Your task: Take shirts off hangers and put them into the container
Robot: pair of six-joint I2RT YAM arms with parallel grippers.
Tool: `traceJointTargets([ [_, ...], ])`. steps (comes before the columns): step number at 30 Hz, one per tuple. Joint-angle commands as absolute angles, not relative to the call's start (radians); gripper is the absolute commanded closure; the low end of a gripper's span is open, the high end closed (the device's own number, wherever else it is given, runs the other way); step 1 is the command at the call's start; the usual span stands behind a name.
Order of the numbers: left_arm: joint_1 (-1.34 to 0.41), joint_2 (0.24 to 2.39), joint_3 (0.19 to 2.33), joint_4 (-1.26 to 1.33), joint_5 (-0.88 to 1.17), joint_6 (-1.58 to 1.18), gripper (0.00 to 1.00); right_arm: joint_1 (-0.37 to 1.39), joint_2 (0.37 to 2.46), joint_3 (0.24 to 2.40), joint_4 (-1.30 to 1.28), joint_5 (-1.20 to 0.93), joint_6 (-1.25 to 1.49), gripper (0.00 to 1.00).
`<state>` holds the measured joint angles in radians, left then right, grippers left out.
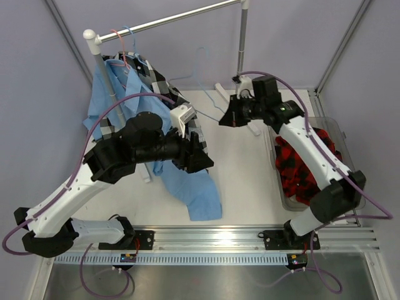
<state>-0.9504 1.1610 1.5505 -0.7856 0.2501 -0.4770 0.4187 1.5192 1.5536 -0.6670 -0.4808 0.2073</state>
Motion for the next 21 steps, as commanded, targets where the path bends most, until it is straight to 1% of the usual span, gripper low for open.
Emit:
traceJointTargets([
  [1, -0.954, 1.120, 1.500, -0.824, 0.229, -0.514, 0.41, 0.471, 1.626, 1.719, -0.500, -0.503, 0.149, 1.00],
  [3, -0.960, 1.111, 1.471, -0.821, 0.227, -0.535, 0.42, 0.482, 1.707, 1.788, -0.499, -0.491, 0.147, 1.00],
  [9, -0.980, 1.089, 1.459, -0.844, 0.192, -0.551, 0.42, 0.482, 1.902, 2.139, -0.626, -0.459, 0.123, 1.00],
  [10, -0.982, 1.089, 1.460, -0.847, 0.184, -0.552, 0.42, 0.482, 1.922, 2.225, -0.653, -0.457, 0.121, 1.00],
  [13, -0.982, 1.091, 1.460, -0.848, 0.184, -0.563, 0.42, 0.483, 1.986, 2.375, -0.701, -0.448, 0.121, 1.00],
  [17, -0.989, 1.101, 1.463, -0.845, 0.179, -0.572, 0.42, 0.482, 2.034, 2.525, -0.732, -0.417, 0.129, 1.00],
  [21, -0.999, 1.106, 1.476, -0.853, 0.172, -0.571, 0.42, 0.483, 1.993, 2.508, -0.716, -0.384, 0.135, 1.00],
])
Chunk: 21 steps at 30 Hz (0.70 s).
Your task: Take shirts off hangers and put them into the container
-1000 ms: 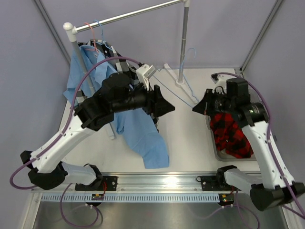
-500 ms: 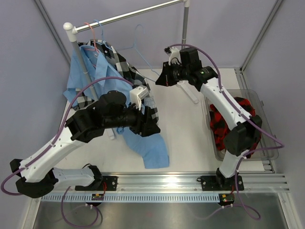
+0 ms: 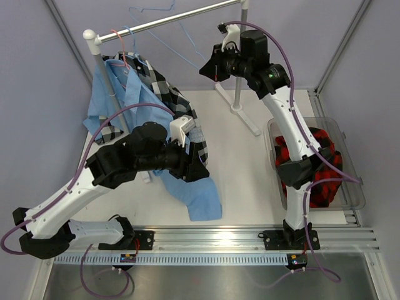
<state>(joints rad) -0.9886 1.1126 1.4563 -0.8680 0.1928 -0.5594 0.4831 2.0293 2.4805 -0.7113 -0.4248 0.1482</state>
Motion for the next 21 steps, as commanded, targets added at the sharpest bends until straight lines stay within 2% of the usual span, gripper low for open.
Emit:
traceJointTargets([
  [1, -1.000, 1.106, 1.477, -0.854, 0.170, -0.571, 0.42, 0.482, 1.979, 2.481, -0.710, -0.373, 0.132, 1.00],
  [15, -1.023, 1.101, 1.468, -0.821, 0.158, -0.589, 0.42, 0.468, 1.698, 2.042, -0.591, -0.233, 0.115, 1.00],
  [21, -1.038, 1.121, 1.479, -0.808, 0.158, -0.594, 0.41, 0.434, 1.703, 2.075, -0.617, -0.259, 0.109, 1.00],
])
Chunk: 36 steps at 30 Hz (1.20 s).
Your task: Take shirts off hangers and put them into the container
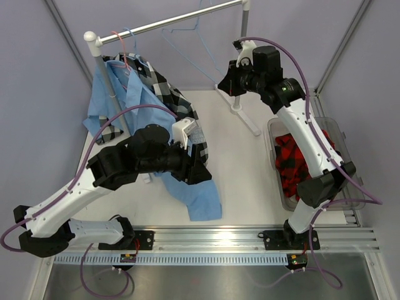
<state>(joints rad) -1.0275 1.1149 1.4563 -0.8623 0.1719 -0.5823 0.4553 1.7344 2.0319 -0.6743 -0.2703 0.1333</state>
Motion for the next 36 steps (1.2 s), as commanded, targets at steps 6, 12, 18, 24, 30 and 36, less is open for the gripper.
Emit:
traceJointTargets([
  [6, -1.055, 1.134, 1.494, -0.816, 0.152, -0.588, 0.41, 0.397, 1.739, 2.167, -0.640, -0.278, 0.109, 1.00],
  [12, -1.057, 1.140, 1.493, -0.821, 0.155, -0.578, 0.41, 0.379, 1.822, 2.368, -0.736, -0.288, 0.095, 1.00],
  [18, -1.057, 1.155, 1.505, -0.818, 0.163, -0.565, 0.41, 0.374, 1.738, 2.213, -0.678, -0.276, 0.113, 1.00],
  [24, -1.057, 1.167, 1.506, -0.805, 0.178, -0.557, 0.40, 0.354, 1.674, 2.079, -0.638, -0.275, 0.126, 1.00],
  [30, -1.057, 1.167, 1.505, -0.805, 0.183, -0.554, 0.40, 0.341, 1.623, 1.996, -0.615, -0.268, 0.129, 1.00],
  [36, -1.057, 1.158, 1.497, -0.805, 0.176, -0.552, 0.40, 0.337, 1.571, 1.898, -0.586, -0.265, 0.133, 1.00],
])
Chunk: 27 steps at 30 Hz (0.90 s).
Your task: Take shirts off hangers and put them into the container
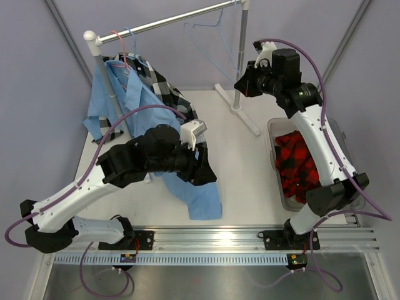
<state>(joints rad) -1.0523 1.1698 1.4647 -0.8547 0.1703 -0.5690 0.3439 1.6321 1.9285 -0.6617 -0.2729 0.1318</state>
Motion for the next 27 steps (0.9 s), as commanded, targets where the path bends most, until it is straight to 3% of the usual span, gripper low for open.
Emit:
traceJointTargets([
  [1, -1.057, 1.157, 1.496, -0.804, 0.175, -0.552, 0.40, 0.339, 1.566, 1.888, -0.581, -0.259, 0.135, 1.00],
  [2, -1.057, 1.154, 1.494, -0.799, 0.175, -0.554, 0.40, 0.339, 1.563, 1.884, -0.586, -0.258, 0.133, 1.00],
  [3, -1.057, 1.152, 1.494, -0.799, 0.170, -0.554, 0.40, 0.337, 1.562, 1.879, -0.592, -0.256, 0.133, 0.91],
  [5, -1.057, 1.149, 1.491, -0.796, 0.166, -0.554, 0.39, 0.337, 1.548, 1.862, -0.597, -0.241, 0.130, 0.60],
  [6, -1.057, 1.146, 1.493, -0.796, 0.166, -0.552, 0.40, 0.337, 1.539, 1.856, -0.597, -0.236, 0.129, 0.52],
  [9, -1.057, 1.140, 1.511, -0.798, 0.163, -0.538, 0.39, 0.339, 1.508, 1.847, -0.618, -0.201, 0.127, 0.44],
  [10, -1.057, 1.140, 1.528, -0.819, 0.152, -0.520, 0.39, 0.341, 1.502, 1.855, -0.632, -0.193, 0.126, 0.36],
  [13, -1.058, 1.141, 1.649, -0.908, 0.056, -0.482, 0.40, 0.351, 1.480, 1.899, -0.701, -0.225, 0.120, 0.34],
  [18, -1.058, 1.127, 1.883, -1.063, -0.299, -0.459, 0.38, 0.471, 1.476, 2.029, -0.788, -0.299, 0.143, 0.34],
  [23, -1.058, 1.146, 2.051, -1.189, -0.611, -0.448, 0.37, 0.554, 1.572, 2.172, -0.842, -0.399, 0.138, 0.35],
  [27, -1.054, 1.141, 2.120, -1.296, -0.745, -0.459, 0.35, 0.589, 1.672, 2.264, -0.865, -0.483, 0.081, 0.36],
])
